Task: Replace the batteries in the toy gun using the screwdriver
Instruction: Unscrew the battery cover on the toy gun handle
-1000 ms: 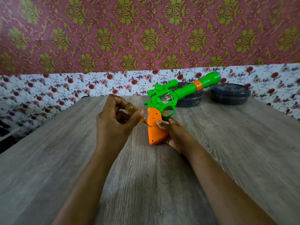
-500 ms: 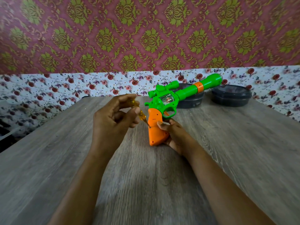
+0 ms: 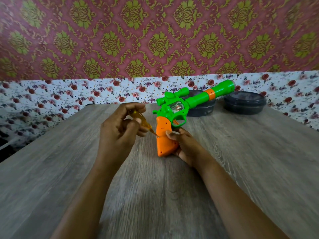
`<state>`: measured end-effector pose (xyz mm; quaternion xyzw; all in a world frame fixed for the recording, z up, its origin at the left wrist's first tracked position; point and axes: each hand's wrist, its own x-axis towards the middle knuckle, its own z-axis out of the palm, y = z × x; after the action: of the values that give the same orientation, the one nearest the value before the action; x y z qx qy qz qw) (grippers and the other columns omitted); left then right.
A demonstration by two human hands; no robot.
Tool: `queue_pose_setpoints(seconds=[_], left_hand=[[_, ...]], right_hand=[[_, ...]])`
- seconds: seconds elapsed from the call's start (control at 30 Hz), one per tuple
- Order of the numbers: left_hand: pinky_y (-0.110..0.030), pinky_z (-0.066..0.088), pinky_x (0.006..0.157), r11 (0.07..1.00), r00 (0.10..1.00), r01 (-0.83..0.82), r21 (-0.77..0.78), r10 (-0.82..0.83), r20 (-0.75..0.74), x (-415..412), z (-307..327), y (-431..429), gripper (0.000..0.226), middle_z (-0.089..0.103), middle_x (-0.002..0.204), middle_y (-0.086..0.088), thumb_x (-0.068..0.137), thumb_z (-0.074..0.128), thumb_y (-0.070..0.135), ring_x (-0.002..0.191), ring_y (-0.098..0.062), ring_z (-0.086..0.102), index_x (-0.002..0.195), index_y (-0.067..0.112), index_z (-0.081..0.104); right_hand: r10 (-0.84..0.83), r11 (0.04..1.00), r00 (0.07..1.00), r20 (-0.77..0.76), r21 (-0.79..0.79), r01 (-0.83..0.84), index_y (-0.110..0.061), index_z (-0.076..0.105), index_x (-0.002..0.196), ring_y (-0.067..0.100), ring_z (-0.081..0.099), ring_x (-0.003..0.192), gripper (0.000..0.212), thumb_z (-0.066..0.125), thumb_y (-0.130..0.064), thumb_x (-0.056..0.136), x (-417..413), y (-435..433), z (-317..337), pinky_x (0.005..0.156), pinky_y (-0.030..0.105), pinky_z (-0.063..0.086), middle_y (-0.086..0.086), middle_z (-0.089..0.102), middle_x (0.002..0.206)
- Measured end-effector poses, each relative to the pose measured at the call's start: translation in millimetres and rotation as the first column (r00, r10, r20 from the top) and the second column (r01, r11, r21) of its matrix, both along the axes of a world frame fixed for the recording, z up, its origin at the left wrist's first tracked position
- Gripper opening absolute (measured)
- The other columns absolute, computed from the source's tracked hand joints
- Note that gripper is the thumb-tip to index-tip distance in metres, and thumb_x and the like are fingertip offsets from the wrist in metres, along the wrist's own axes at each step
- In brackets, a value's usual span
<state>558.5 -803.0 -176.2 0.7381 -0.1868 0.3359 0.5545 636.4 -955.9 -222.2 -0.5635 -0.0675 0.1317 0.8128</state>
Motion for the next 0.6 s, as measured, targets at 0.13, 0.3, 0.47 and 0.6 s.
queue_pose_setpoints(seconds=[0.13,0.3,0.47,0.6], left_hand=[[-0.022,0.055,0.064,0.994,0.995,0.102,-0.046,-0.103,-0.015,-1.0,1.9,1.4,0.028,0.069,0.102,0.000,0.085,0.047,0.009,0.071,-0.013,0.068,0.107,0.021,0.060],[-0.017,0.050,0.054,0.999,1.000,-0.015,-0.045,0.015,-0.010,-0.7,2.1,1.7,0.017,0.069,0.078,0.012,0.073,0.069,0.031,0.057,-0.008,0.065,0.085,0.024,0.059],[-0.019,0.050,0.051,0.992,0.995,-0.100,-0.077,0.102,0.013,-0.9,-0.3,-0.8,0.028,0.065,0.075,0.004,0.068,0.069,0.038,0.055,-0.012,0.064,0.079,0.025,0.046],[-0.017,0.051,0.054,0.993,0.991,-0.117,-0.011,0.118,0.057,2.1,-2.7,-0.5,0.031,0.064,0.084,0.010,0.084,0.065,0.008,0.058,-0.009,0.065,0.092,0.033,0.051]], right_hand=[[-0.001,1.000,1.000,-0.004,-0.001,0.001,-0.007,0.042,0.132,0.013,0.058,0.084,0.039,0.047,-0.006,0.093,0.2,0.1,-0.4,0.071,0.034,0.049,0.010,0.056,0.117],[-0.005,0.999,1.000,-0.003,-0.036,0.005,-0.011,0.041,0.133,0.020,0.056,0.098,0.042,0.050,-0.009,0.093,1.8,-0.1,-1.0,0.082,0.043,0.046,0.013,0.053,0.129],[0.007,0.999,1.000,0.006,-0.037,-0.007,-0.011,0.040,0.133,0.018,0.056,0.095,0.042,0.050,-0.009,0.093,2.6,-1.8,-1.8,0.084,0.043,0.045,0.009,0.053,0.122],[0.005,1.000,1.000,-0.001,-0.028,-0.005,-0.011,0.041,0.133,0.021,0.056,0.099,0.041,0.050,-0.009,0.092,3.1,-0.9,-2.7,0.083,0.044,0.048,0.012,0.053,0.129]])
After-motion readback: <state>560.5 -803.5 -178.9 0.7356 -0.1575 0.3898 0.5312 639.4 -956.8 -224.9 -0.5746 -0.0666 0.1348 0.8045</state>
